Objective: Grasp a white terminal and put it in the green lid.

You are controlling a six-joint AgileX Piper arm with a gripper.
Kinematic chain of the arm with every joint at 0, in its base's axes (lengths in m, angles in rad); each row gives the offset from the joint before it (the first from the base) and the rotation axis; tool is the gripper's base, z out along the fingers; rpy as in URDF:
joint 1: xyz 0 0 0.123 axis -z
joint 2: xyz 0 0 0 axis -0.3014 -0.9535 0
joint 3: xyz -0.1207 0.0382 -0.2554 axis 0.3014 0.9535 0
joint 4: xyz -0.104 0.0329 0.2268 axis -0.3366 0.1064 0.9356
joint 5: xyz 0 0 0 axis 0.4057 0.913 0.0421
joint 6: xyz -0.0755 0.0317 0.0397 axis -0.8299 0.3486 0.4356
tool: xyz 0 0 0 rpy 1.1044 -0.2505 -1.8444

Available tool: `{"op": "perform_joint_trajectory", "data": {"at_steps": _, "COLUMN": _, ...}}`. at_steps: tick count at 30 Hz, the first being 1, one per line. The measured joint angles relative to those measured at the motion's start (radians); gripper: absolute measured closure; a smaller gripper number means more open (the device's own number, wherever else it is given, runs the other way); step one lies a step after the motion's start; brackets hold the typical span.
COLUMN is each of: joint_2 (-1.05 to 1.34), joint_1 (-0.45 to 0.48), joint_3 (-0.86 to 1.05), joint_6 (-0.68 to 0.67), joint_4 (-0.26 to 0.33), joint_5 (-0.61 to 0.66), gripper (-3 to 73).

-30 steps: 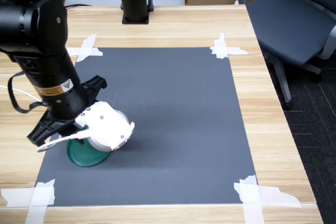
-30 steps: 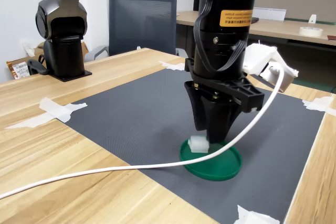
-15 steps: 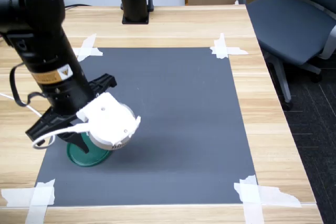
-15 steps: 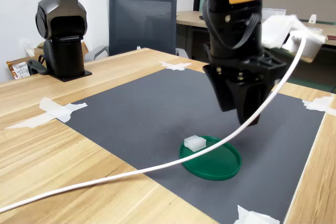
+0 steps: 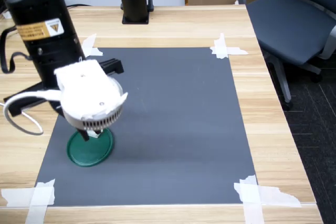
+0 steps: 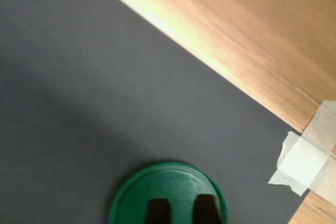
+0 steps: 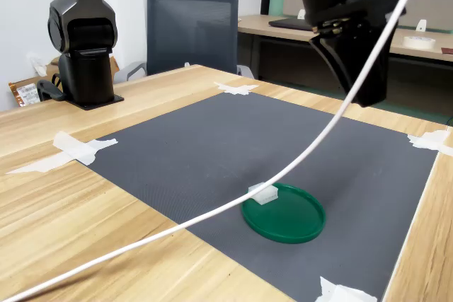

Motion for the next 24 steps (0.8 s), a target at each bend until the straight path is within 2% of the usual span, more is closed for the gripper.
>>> {"op": "perform_joint_trajectory", "data": {"at_steps": 4, "joint_2": 0.077, "joint_1": 0.0, "joint_3": 0.128, "joint_6": -0.056, "joint_4": 0.085, "joint_5": -0.099, "gripper": 71.4}}
{"op": "perform_joint_trajectory", "data": {"at_steps": 9, "joint_2": 0.143, "joint_1": 0.0, "joint_3": 0.243, "joint_6": -0.288, "joint_4": 0.262, "joint_5": -0.122, "gripper": 72.1}}
{"op": "perform_joint_trajectory", "data": {"at_steps": 11, "joint_2": 0.171, "joint_1": 0.0, "joint_3": 0.284, "joint_6": -0.349, "joint_4": 0.315, "joint_5": -0.123, "gripper": 72.2}}
{"op": "perform_joint_trajectory", "data": {"at_steps": 15, "joint_2": 0.243, "joint_1": 0.0, "joint_3": 0.358, "joint_6": -0.411, "joint_4": 0.401, "joint_5": -0.138, "gripper": 72.2}}
{"op": "perform_joint_trajectory", "data": {"at_steps": 19, "joint_2": 0.341, "joint_1": 0.0, "joint_3": 0.439, "joint_6": -0.461, "joint_4": 0.488, "joint_5": -0.221, "gripper": 72.2}}
{"op": "perform_joint_trajectory", "data": {"at_steps": 21, "joint_2": 0.405, "joint_1": 0.0, "joint_3": 0.494, "joint_6": -0.497, "joint_4": 0.556, "joint_5": -0.298, "gripper": 72.2}}
{"op": "perform_joint_trajectory", "data": {"at_steps": 24, "joint_2": 0.509, "joint_1": 0.0, "joint_3": 0.581, "joint_6": -0.566, "joint_4": 0.706, "joint_5": -0.407, "gripper": 72.2}}
